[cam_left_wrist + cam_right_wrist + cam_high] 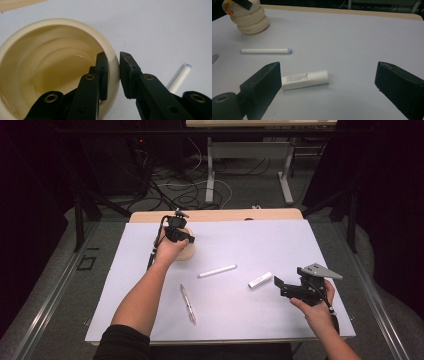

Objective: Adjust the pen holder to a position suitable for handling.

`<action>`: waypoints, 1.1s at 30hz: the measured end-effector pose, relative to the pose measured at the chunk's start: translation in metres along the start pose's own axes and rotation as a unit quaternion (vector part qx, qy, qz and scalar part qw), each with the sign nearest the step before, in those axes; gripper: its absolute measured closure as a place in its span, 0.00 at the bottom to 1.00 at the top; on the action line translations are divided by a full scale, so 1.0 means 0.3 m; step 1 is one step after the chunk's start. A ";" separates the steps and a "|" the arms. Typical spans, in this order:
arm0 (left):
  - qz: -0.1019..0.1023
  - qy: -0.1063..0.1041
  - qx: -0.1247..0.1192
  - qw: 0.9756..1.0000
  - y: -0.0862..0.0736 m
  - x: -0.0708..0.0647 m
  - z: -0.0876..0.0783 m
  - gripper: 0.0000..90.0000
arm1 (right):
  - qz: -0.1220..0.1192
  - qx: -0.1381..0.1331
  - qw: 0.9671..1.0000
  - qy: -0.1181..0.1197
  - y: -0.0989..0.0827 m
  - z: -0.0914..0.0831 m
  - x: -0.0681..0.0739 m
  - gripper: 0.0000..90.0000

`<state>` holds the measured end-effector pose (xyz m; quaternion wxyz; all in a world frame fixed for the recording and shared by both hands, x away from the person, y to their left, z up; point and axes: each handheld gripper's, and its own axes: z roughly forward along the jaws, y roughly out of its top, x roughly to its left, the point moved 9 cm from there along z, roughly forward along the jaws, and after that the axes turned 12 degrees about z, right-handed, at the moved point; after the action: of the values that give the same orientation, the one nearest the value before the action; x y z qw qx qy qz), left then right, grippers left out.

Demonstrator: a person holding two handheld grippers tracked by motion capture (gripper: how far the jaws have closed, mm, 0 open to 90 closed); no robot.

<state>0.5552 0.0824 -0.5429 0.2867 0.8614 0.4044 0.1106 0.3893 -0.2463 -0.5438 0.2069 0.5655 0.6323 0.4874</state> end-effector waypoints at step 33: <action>0.032 -0.023 -0.018 0.999 0.093 -0.157 -0.033 0.87 | -0.001 0.010 1.000 -0.004 -0.003 -0.007 -0.002 0.08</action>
<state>0.5381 0.0364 -0.5165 0.3079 0.8707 0.3682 0.1074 0.3874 -0.2475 -0.5439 0.2045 0.5689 0.6369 0.4784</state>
